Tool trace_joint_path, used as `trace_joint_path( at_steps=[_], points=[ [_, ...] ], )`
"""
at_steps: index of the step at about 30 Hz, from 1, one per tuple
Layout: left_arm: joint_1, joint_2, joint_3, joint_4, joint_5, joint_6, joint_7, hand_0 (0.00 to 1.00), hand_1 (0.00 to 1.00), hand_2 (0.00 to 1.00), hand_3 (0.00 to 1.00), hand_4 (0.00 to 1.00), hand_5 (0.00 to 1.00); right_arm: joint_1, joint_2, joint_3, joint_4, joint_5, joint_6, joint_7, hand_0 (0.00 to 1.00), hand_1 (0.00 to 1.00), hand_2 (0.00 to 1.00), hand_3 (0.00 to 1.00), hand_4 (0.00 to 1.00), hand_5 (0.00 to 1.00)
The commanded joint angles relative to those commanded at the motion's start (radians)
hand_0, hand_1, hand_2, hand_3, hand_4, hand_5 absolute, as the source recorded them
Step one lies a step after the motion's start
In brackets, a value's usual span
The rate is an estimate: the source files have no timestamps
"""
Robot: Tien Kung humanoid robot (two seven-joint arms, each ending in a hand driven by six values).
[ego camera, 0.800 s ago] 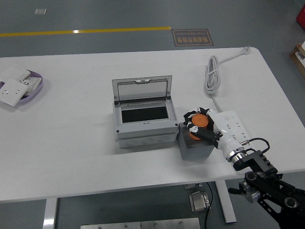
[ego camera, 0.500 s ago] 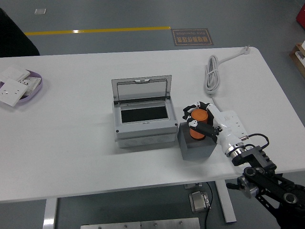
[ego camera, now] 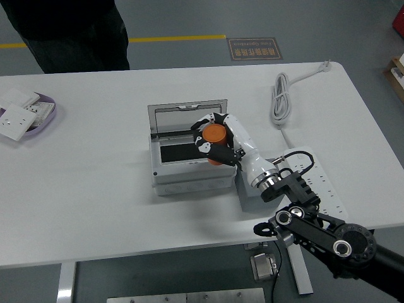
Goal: Pick up the cylinder from the cube,place it in the box,flap close box
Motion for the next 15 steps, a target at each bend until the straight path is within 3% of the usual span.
trace_joint_path(
  at_steps=[3, 4, 9, 15],
  points=[
    [-0.001, 0.003, 0.004, 0.000, -0.004, 0.000, 0.000, 0.629, 0.647, 0.625, 0.668, 0.722, 0.253, 0.066, 0.054, -0.063, -0.011, -0.088, -0.007, -0.078, 0.339, 0.303, 0.321, 0.210, 0.002, 0.002],
    [-0.001, 0.005, 0.006, 0.000, -0.006, 0.000, 0.000, 0.629, 0.647, 0.625, 0.668, 0.722, 0.253, 0.089, 0.073, -0.085, -0.014, -0.117, -0.009, -0.104, 0.192, 0.202, 0.259, 0.195, 0.002, 0.002],
    [-0.003, 0.012, 0.009, 0.001, -0.010, 0.001, -0.001, 0.629, 0.647, 0.625, 0.668, 0.722, 0.253, 0.193, 0.149, -0.178, -0.040, -0.264, 0.003, -0.229, 0.192, 0.202, 0.259, 0.195, 0.002, 0.002],
    [-0.005, 0.016, 0.010, 0.001, -0.012, 0.001, -0.002, 0.629, 0.647, 0.625, 0.668, 0.722, 0.253, 0.276, 0.199, -0.243, -0.088, -0.434, 0.047, -0.357, 0.172, 0.189, 0.253, 0.196, 0.002, 0.002]
  ],
)
